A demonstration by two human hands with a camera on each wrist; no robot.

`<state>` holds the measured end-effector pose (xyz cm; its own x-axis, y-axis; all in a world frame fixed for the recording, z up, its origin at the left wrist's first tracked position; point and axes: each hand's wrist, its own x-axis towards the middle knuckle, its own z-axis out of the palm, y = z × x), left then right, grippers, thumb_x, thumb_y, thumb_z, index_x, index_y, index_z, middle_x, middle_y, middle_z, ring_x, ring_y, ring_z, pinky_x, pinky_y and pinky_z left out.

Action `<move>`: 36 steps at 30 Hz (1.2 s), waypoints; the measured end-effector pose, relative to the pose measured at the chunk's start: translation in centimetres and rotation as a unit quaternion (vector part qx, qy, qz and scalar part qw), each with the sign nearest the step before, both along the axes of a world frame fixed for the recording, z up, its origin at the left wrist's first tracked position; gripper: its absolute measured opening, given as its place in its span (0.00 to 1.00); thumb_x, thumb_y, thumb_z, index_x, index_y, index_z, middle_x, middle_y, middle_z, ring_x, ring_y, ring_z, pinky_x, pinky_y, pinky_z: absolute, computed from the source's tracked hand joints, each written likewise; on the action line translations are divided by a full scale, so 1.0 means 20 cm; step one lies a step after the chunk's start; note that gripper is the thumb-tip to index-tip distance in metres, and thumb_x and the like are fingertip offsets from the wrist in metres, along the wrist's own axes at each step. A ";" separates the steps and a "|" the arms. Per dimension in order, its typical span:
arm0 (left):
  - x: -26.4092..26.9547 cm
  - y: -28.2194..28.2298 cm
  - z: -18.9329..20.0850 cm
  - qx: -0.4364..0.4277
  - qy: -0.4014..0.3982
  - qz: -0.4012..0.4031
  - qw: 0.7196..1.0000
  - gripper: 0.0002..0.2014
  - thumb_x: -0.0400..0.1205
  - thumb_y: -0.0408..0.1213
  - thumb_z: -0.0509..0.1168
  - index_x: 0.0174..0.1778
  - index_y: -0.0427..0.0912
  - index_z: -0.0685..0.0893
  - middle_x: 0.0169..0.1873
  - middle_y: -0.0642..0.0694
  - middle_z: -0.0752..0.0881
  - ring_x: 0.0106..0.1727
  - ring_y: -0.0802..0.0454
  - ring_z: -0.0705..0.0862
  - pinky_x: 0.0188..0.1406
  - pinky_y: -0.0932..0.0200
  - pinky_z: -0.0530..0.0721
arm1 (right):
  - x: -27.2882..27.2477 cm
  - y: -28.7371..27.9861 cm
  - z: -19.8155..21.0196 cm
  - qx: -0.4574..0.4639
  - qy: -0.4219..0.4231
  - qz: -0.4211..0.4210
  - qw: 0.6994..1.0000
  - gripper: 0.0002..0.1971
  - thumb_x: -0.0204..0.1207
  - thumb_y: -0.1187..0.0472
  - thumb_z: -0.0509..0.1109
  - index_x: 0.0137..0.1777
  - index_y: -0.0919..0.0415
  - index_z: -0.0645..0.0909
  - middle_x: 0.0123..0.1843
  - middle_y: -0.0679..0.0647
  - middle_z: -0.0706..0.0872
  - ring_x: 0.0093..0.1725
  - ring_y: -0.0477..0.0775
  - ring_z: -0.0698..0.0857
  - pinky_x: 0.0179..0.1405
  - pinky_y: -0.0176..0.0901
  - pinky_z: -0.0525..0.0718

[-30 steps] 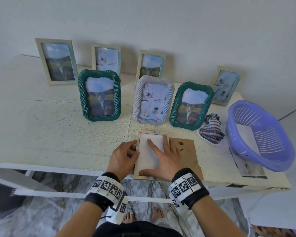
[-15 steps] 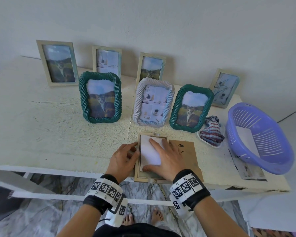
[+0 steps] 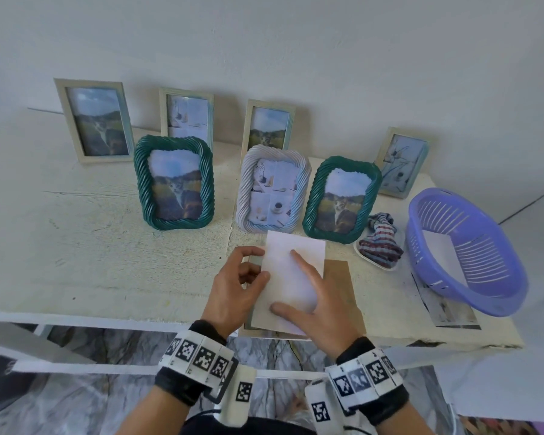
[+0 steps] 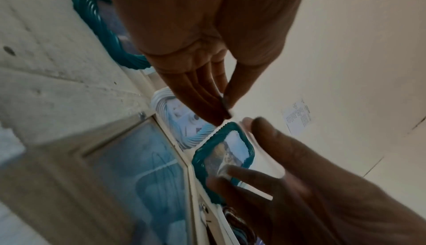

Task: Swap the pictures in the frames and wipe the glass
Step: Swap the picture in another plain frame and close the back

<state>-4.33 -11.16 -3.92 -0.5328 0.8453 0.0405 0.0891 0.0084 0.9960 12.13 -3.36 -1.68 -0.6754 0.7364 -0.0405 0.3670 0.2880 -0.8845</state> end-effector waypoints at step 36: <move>1.03 1.07 0.18 -0.061 0.512 -0.231 0.825 0.17 0.78 0.49 0.72 0.61 0.50 0.85 0.71 0.44 0.76 0.73 0.40 0.71 0.70 0.40 0.73 | 1.58 0.42 -0.20 -0.193 0.067 -0.269 0.941 0.15 0.79 0.77 0.64 0.59 0.63 0.84 0.37 0.79 0.82 0.31 0.63 0.82 0.28 0.45 0.80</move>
